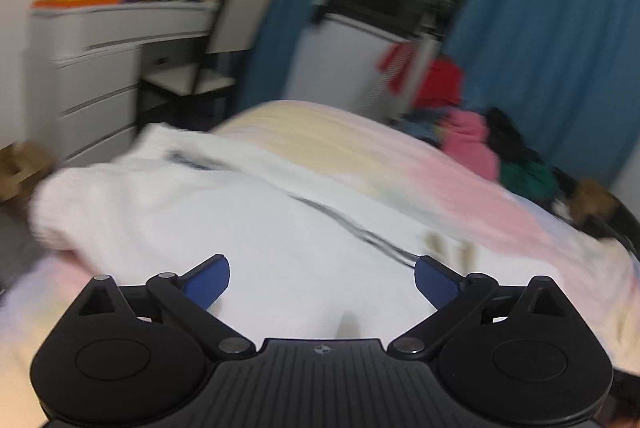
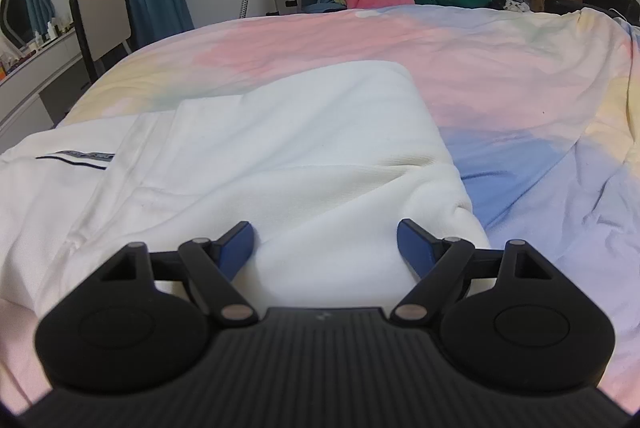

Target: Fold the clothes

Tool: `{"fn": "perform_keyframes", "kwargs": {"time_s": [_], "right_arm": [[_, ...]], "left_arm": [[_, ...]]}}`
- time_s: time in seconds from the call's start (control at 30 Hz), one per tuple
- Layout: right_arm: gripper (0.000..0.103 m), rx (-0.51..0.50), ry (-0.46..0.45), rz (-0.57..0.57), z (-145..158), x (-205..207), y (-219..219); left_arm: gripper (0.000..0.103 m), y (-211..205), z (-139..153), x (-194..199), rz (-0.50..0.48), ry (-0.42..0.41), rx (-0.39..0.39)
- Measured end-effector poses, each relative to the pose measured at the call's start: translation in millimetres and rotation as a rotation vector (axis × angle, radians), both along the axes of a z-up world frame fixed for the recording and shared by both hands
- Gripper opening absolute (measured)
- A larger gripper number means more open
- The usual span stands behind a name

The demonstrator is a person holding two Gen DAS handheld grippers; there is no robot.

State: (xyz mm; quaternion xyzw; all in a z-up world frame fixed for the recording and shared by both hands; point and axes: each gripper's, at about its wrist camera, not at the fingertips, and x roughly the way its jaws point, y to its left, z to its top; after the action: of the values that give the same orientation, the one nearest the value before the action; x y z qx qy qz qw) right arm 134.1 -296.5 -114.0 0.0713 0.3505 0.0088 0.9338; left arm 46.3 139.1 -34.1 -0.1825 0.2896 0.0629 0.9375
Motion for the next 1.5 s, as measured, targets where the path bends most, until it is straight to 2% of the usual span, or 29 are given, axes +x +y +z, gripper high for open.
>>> {"fn": "perform_keyframes", "kwargs": {"time_s": [0.03, 0.1, 0.17, 0.27, 0.33, 0.47, 0.53, 0.57, 0.63, 0.73, 0.87, 0.97, 1.13, 1.17, 1.23, 1.3, 1.37, 1.43, 1.47, 1.5], "right_arm": [[0.081, 0.001, 0.000, -0.001, 0.2, -0.2, 0.3], [0.081, 0.003, -0.001, -0.003, 0.3, -0.7, 0.6], [0.080, 0.006, -0.002, -0.007, 0.8, -1.0, 0.4], [0.080, 0.014, -0.005, -0.016, 2.5, -1.4, -0.4], [0.080, 0.012, -0.010, -0.018, 2.8, -1.6, 1.3], [0.080, -0.007, -0.031, -0.004, 5.2, -4.6, 8.5], [0.080, -0.011, -0.049, 0.004, 8.2, -8.1, 11.9], [0.080, -0.009, -0.064, 0.012, 11.0, -11.3, 14.0], [0.080, -0.014, -0.099, 0.040, 17.5, -19.1, 20.6], [0.080, -0.057, -0.150, 0.099, 24.6, -29.2, 35.4], [0.080, -0.155, -0.174, 0.152, 24.0, -33.5, 55.7], [0.080, -0.158, -0.148, 0.176, 18.4, -30.6, 61.7], [0.080, -0.181, -0.120, 0.199, 8.3, -26.4, 71.4], [0.080, -0.185, -0.123, 0.200, 8.1, -26.6, 72.4], [0.080, -0.180, -0.138, 0.201, 10.3, -28.5, 73.5], [0.080, -0.173, -0.162, 0.204, 14.6, -31.6, 75.1], [0.080, -0.165, -0.198, 0.218, 20.4, -37.0, 76.9], [0.080, -0.157, -0.213, 0.251, 22.9, -40.6, 80.9], [0.080, -0.157, -0.209, 0.270, 22.6, -41.4, 83.6], [0.080, -0.159, -0.183, 0.297, 18.4, -40.3, 87.0]], "left_arm": [[0.102, 15.4, -0.9, 1.2, 0.028, 0.024, -0.027], [0.102, 44.4, -9.7, 6.2, 0.069, 0.084, -0.135], [0.102, 72.0, -24.4, 9.0, 0.117, 0.113, -0.294], [0.101, 106.7, -49.0, 12.6, 0.185, 0.111, -0.567], [0.099, 119.8, -63.4, 18.8, 0.219, 0.093, -0.702], [0.090, 131.1, -82.8, 26.6, 0.298, 0.081, -0.788], [0.090, 135.8, -92.3, 30.4, 0.337, 0.078, -0.823], [0.089, 136.1, -95.0, 31.0, 0.348, 0.074, -0.828], [0.085, 129.8, -90.7, 28.9, 0.343, 0.088, -0.781], [0.088, 120.9, -82.8, 19.7, 0.319, 0.145, -0.743], [0.089, 118.8, -83.2, 4.6, 0.294, 0.164, -0.759], [0.092, 123.8, -87.8, 7.6, 0.299, 0.168, -0.784], [0.090, 141.0, -100.7, 28.6, 0.407, 0.093, -0.825], [0.083, 142.3, -99.1, 30.2, 0.431, 0.066, -0.793], [0.070, 143.2, -92.4, 31.5, 0.477, 0.029, -0.676], [0.062, 145.9, -87.6, 31.5, 0.501, 0.010, -0.587], [0.044, 149.7, -87.1, 31.5, 0.503, -0.011, -0.574], [0.034, 150.1, -83.8, 29.8, 0.501, -0.038, -0.568], [0.028, 145.8, -79.0, 31.2, 0.499, -0.051, -0.545], [0.026, 139.8, -72.1, 30.7, 0.493, -0.060, -0.511]]}}
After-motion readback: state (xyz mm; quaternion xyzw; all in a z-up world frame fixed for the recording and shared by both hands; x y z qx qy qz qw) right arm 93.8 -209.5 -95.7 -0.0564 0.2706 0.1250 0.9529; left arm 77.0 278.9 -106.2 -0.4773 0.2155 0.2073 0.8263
